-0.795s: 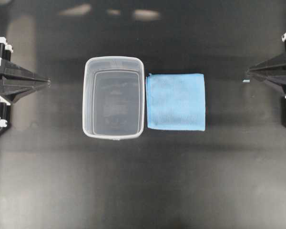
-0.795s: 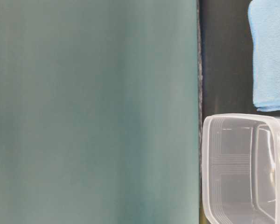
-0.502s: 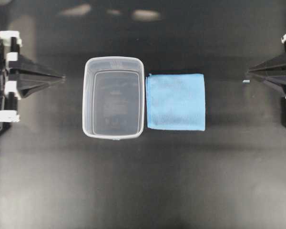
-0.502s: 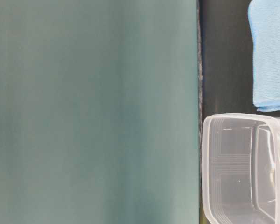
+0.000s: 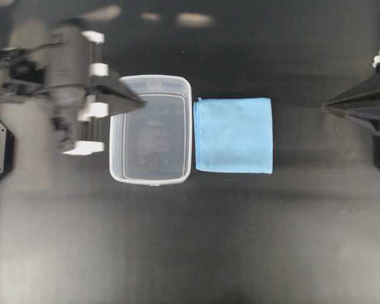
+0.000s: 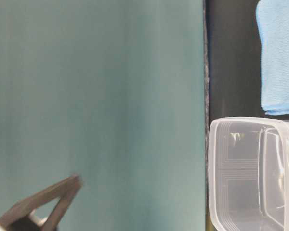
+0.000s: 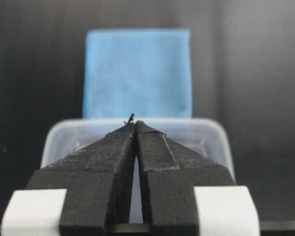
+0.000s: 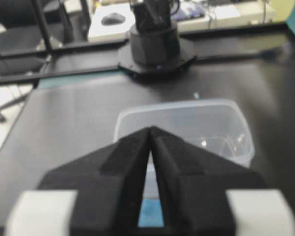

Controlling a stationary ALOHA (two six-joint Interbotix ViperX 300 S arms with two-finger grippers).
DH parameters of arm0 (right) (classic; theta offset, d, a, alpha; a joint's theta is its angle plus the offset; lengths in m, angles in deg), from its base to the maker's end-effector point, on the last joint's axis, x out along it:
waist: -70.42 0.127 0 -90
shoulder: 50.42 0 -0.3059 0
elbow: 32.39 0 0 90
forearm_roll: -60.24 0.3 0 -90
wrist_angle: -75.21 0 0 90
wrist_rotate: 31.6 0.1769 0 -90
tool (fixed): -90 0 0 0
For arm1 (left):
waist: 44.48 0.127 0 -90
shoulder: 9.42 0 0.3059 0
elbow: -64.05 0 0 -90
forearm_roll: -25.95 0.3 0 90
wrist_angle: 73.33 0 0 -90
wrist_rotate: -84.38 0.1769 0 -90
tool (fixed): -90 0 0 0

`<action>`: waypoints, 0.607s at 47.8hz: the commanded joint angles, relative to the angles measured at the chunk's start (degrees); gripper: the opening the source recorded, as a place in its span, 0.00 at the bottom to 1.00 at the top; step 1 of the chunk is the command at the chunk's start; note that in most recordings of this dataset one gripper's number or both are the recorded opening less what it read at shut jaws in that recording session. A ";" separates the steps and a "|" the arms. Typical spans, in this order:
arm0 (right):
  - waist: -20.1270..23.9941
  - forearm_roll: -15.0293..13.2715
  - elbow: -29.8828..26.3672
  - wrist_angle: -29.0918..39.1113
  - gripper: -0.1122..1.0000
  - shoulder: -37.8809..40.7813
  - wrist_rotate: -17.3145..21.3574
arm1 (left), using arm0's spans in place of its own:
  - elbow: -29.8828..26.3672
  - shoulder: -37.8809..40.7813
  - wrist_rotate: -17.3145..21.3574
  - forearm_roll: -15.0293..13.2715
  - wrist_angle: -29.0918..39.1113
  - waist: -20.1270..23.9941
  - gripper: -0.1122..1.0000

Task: Place the blue towel into the container with the left arm.
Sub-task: 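Move the left gripper over the blue towel and pinch its edge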

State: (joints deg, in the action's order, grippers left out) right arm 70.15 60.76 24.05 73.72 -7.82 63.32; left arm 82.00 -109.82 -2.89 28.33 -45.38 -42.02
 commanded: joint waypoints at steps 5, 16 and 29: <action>-0.44 0.18 -0.44 0.88 0.46 -2.29 -0.26 | -9.32 7.82 2.02 0.26 4.04 0.62 0.13; -0.35 0.09 -0.44 3.16 0.81 -4.66 -0.26 | -16.26 17.75 3.87 0.26 6.15 0.18 0.64; -0.35 0.09 0.00 3.08 0.80 -6.59 -0.18 | -25.22 31.55 4.39 0.26 11.95 0.09 0.89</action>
State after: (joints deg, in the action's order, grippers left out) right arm 69.80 60.76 24.49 77.41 -14.59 63.14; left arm 60.11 -81.52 1.59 28.41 -35.01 -41.93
